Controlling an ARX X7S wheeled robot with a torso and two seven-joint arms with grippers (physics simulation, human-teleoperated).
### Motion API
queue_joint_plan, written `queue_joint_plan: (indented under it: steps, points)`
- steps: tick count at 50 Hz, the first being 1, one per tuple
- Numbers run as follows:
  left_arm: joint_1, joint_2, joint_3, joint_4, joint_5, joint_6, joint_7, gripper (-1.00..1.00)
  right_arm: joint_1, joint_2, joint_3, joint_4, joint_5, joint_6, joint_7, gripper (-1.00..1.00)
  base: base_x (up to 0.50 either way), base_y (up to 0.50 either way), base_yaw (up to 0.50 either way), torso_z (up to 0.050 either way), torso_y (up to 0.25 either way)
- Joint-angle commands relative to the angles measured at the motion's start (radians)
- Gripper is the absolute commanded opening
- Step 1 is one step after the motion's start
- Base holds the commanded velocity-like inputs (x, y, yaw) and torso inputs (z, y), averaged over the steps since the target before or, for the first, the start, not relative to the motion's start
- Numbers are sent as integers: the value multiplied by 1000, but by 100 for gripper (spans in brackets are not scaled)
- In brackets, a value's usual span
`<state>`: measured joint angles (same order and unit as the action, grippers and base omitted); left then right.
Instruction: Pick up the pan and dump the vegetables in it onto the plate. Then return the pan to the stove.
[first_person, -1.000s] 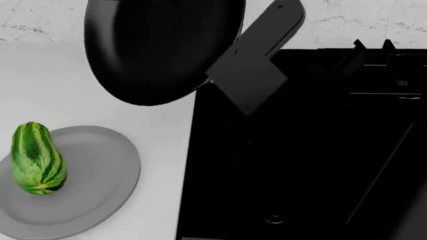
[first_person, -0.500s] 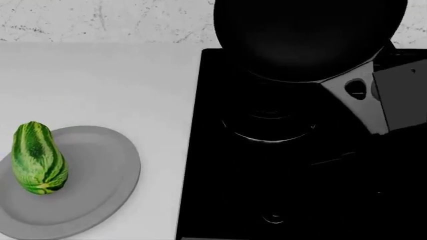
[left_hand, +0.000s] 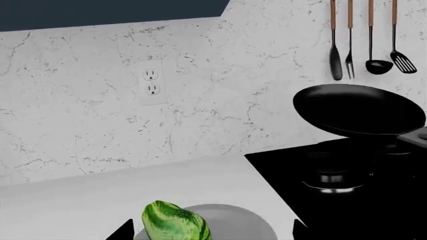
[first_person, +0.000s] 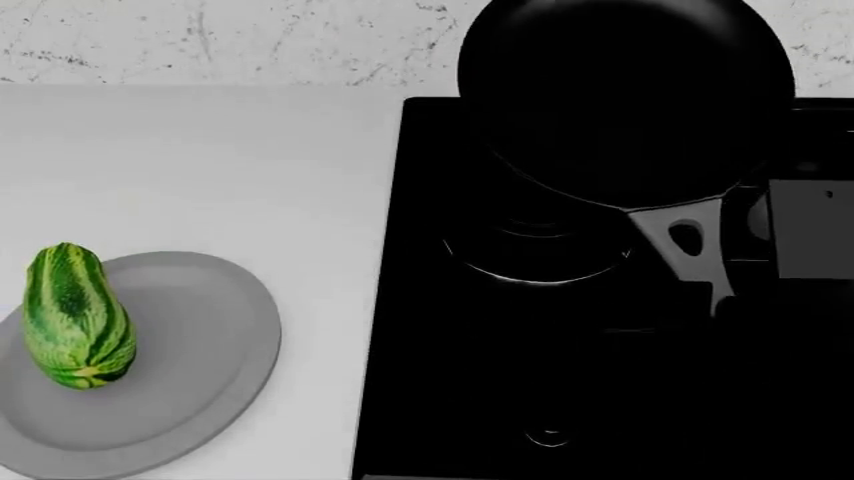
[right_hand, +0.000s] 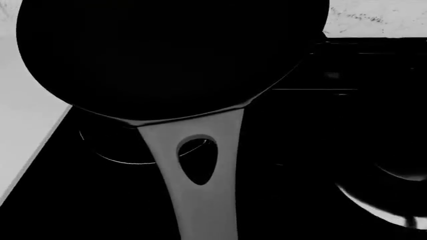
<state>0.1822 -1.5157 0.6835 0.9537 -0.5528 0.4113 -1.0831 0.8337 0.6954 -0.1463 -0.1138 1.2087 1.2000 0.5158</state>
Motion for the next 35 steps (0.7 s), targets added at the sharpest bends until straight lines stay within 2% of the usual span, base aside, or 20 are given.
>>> queue_joint_plan:
  steps: [1, 12, 19, 35]
  points:
    - [3, 10, -13, -17, -26, 22, 38, 100, -6, -52, 15, 113, -142, -101, -114, -100, 0, 0, 0, 0, 0]
    - [1, 16, -13, -21, -31, 18, 43, 100, 108, -108, -104, 208, -212, -93, -168, -100, 0, 0, 0, 1, 3]
    - [14, 14, -5, -34, -18, 38, 36, 100, 206, -165, -218, 374, -303, -99, -225, -100, 0, 0, 0, 1, 3]
    - [37, 19, 12, -63, 6, 70, 26, 100, 302, -232, -325, 609, -416, -182, -322, -100, 0, 0, 0, 0, 1]
